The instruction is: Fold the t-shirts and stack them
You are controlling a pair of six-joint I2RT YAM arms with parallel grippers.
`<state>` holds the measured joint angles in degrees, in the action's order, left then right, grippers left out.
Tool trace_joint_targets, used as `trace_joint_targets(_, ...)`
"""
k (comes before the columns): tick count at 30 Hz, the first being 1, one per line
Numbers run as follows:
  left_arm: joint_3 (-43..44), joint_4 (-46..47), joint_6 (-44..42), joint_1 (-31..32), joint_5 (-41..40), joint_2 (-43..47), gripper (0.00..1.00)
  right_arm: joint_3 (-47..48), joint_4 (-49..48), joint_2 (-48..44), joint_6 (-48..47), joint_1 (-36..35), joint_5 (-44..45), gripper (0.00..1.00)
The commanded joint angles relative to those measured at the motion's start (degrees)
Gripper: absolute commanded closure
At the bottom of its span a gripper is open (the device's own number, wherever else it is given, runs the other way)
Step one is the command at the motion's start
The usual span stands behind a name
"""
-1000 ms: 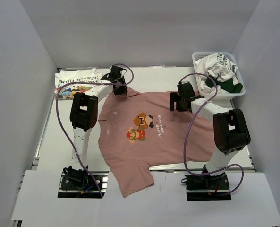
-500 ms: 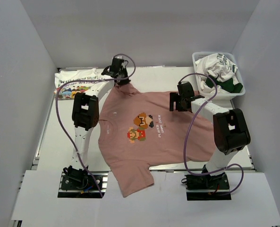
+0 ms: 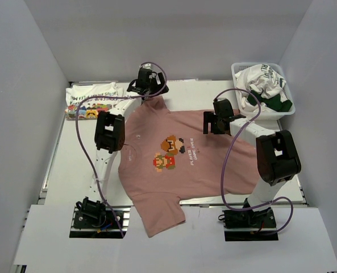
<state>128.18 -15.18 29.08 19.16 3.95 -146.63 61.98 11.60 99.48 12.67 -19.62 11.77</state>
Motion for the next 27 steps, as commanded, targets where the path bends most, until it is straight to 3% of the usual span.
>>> trace_joint_targets(1,-4.6,2.9,-2.3,0.2,0.7,12.4,0.00,-1.4,-2.6,-2.4,0.4,-0.2,-1.4,0.10)
trace_joint_targets(9,-21.8,-0.5,-3.6,0.2,-4.3,26.6,0.00,-1.7,-1.6,-2.7,2.1,0.1,0.4,0.10)
trace_joint_targets(12,-36.4,-2.0,-2.4,0.7,-6.2,31.7,0.00,-2.9,-1.3,-4.1,3.2,0.2,2.0,0.10)
trace_joint_targets(16,-48.8,-2.5,-2.4,0.7,-6.8,37.8,0.00,-4.3,-1.2,-5.9,4.4,1.3,2.6,0.10)
trace_joint_targets(21,-52.5,-3.8,-2.4,1.2,-4.8,36.0,0.00,-4.8,-1.6,-6.6,5.6,4.1,1.2,0.10)
trace_joint_targets(24,-52.5,-3.8,-2.4,0.2,-1.5,32.4,0.00,-5.5,-3.2,-5.3,5.6,6.9,-5.3,0.10)
trace_joint_targets(27,-49.8,-6.3,-1.7,-1.2,-3.9,29.2,0.00,-6.0,-6.8,-5.0,4.7,8.0,-10.9,0.10)
